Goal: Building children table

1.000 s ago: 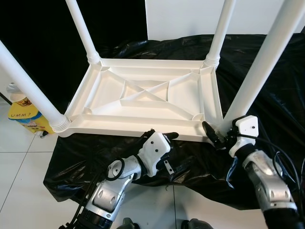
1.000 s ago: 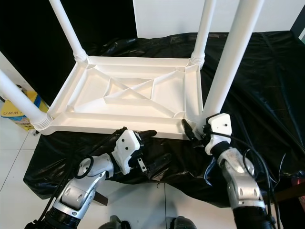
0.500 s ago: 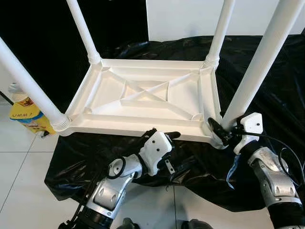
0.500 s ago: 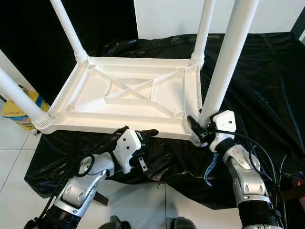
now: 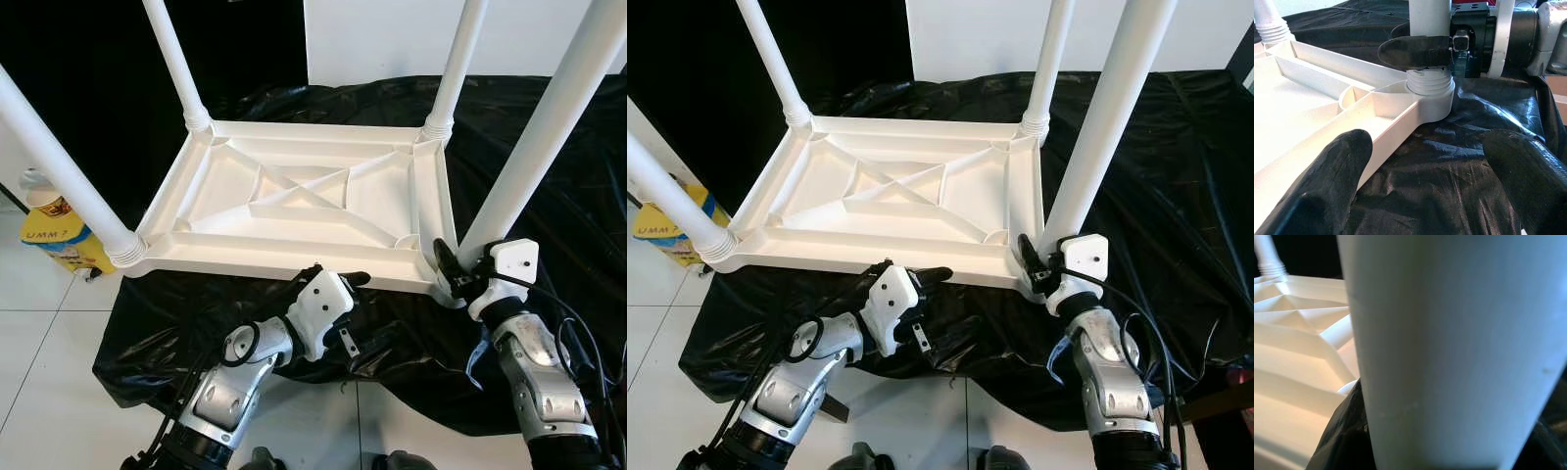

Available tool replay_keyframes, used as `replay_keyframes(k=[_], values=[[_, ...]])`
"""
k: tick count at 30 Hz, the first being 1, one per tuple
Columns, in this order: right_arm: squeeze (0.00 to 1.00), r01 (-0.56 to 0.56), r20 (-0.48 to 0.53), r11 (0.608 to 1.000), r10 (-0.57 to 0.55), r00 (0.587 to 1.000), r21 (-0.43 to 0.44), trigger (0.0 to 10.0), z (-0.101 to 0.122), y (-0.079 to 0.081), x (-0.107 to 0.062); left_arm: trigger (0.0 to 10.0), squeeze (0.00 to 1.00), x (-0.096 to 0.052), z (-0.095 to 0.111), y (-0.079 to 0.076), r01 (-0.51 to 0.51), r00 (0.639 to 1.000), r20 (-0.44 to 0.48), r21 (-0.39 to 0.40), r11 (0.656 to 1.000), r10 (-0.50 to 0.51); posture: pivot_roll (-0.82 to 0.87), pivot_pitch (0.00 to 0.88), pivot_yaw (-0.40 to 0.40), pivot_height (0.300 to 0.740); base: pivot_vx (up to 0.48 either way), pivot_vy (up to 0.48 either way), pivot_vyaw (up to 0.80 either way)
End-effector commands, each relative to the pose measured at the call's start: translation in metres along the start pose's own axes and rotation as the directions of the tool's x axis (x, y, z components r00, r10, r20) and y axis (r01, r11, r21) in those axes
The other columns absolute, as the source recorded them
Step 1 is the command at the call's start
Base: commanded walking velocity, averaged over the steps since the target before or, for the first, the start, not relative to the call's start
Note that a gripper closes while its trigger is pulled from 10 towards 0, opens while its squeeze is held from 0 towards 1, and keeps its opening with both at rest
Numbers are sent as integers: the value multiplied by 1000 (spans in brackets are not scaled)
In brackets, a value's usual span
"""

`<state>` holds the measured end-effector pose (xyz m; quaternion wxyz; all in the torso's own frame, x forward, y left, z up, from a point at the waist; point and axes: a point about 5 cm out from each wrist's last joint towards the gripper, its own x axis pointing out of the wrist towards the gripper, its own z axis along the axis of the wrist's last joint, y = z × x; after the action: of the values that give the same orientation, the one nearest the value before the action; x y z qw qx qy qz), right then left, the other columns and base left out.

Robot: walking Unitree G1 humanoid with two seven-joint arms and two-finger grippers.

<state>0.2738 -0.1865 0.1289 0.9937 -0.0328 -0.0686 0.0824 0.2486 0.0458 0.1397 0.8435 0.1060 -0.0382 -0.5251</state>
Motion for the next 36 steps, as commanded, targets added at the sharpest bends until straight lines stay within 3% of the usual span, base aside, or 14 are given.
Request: replay_keyframes(k=[1,3,8,11,21,36], values=[[0,35,-123,999,-31,992,28,10000,-23,11,-10,10000,0,-1,-3,2,-56,998,-13,-29,998,56,16,90,30,740,0,0,0],[0,35,-123,999,-31,992,28,10000,-23,11,-10,10000,0,-1,-3,2,-56,998,-13,-29,998,56,16,90,30,740,0,0,0],[0,234,-146,967,-218,965,104,10000,-24,24,-9,10000,0,1,-7,6,-77,997,-28,-66,995,75,17,73,23,740,0,0,0],[0,280,-154,952,-261,953,121,10000,-24,28,-9,10000,0,1,-9,7,-93,995,-26,-75,993,91,14,64,23,740,0,0,0],[0,296,-157,952,-280,947,83,10000,-29,36,-6,10000,0,0,-21,19,-207,978,-55,-84,975,203,2,2,32,740,0,0,0],[0,271,-154,963,-267,951,4,10000,-41,23,-3,10000,0,3,-30,29,-214,975,-73,-76,974,209,-9,0,46,740,0,0,0]])
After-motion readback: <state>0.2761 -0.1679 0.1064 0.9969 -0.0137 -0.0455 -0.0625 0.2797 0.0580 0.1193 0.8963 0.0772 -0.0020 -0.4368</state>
